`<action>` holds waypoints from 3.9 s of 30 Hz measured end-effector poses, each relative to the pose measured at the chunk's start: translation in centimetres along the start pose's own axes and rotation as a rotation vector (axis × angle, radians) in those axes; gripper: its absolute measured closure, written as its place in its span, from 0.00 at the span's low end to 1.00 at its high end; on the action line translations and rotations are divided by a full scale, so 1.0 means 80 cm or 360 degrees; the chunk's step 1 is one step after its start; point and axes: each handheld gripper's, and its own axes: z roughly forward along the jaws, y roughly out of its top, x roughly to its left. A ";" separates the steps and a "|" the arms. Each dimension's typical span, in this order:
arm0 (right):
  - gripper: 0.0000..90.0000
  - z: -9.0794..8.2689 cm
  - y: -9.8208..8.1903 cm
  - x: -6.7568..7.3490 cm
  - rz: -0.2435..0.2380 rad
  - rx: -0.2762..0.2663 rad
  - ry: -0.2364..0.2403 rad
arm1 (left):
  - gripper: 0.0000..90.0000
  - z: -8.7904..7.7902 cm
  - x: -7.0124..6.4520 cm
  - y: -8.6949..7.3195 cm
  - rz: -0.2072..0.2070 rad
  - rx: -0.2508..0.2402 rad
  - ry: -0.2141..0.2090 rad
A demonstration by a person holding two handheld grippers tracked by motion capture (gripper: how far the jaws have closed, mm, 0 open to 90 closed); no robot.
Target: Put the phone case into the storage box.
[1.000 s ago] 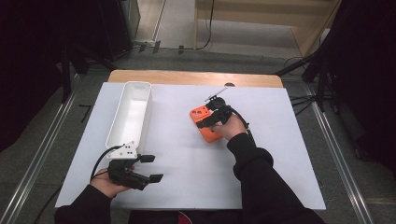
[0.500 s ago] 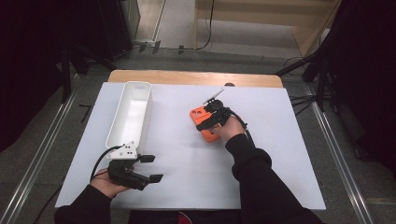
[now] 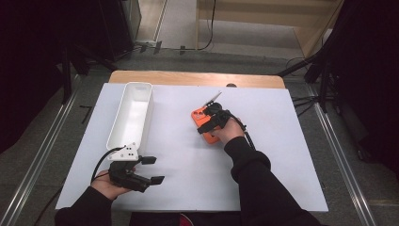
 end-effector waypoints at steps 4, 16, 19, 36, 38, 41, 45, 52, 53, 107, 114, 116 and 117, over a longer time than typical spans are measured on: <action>0.06 0.006 -0.002 0.000 -0.0002 0.0019 -0.0021 | 0.24 0.000 0.000 0.000 0.0002 0.0001 0.0002; 0.12 0.006 -0.002 0.004 -0.0003 0.0022 -0.0077 | 0.24 0.000 -0.001 0.000 0.0001 0.0006 0.0001; 0.12 0.005 -0.002 0.004 0.0000 0.0022 -0.0078 | 0.24 0.000 -0.001 0.000 0.0001 0.0006 0.0002; 0.15 0.001 -0.004 -0.005 -0.0006 0.0014 0.0007 | 0.24 0.000 0.000 0.000 -0.0010 0.0005 0.0001; 0.15 -0.001 -0.004 -0.008 0.0003 0.0011 0.0027 | 0.24 0.000 0.001 0.000 -0.0011 0.0005 0.0001; 0.15 -0.007 -0.004 -0.010 0.0012 -0.0020 0.0056 | 0.24 0.000 0.001 0.000 -0.0013 0.0004 0.0001; 0.15 -0.014 -0.003 -0.011 0.0033 -0.0039 0.0108 | 0.24 0.000 0.000 0.000 -0.0015 0.0009 -0.0008; 0.15 -0.027 -0.003 -0.021 0.0114 -0.0082 0.0241 | 0.24 0.000 0.001 0.000 -0.0016 0.0005 -0.0004; 0.15 -0.029 -0.003 -0.022 0.0119 -0.0095 0.0260 | 0.24 0.000 0.001 0.000 -0.0016 0.0004 -0.0007; 0.15 -0.121 -0.087 -0.040 0.0208 -0.0422 0.0691 | 0.25 0.003 0.003 0.001 -0.0079 0.0008 -0.0041; 0.15 -0.125 -0.107 -0.043 0.0194 -0.0433 0.0699 | 0.25 0.005 0.001 0.003 -0.0073 -0.0010 -0.0047; 0.15 -0.125 -0.113 -0.042 0.0195 -0.0443 0.0702 | 0.25 0.007 0.000 0.004 -0.0084 -0.0015 -0.0051; 0.15 -0.125 -0.116 -0.042 0.0189 -0.0438 0.0704 | 0.25 0.007 0.000 0.005 -0.0089 -0.0021 -0.0051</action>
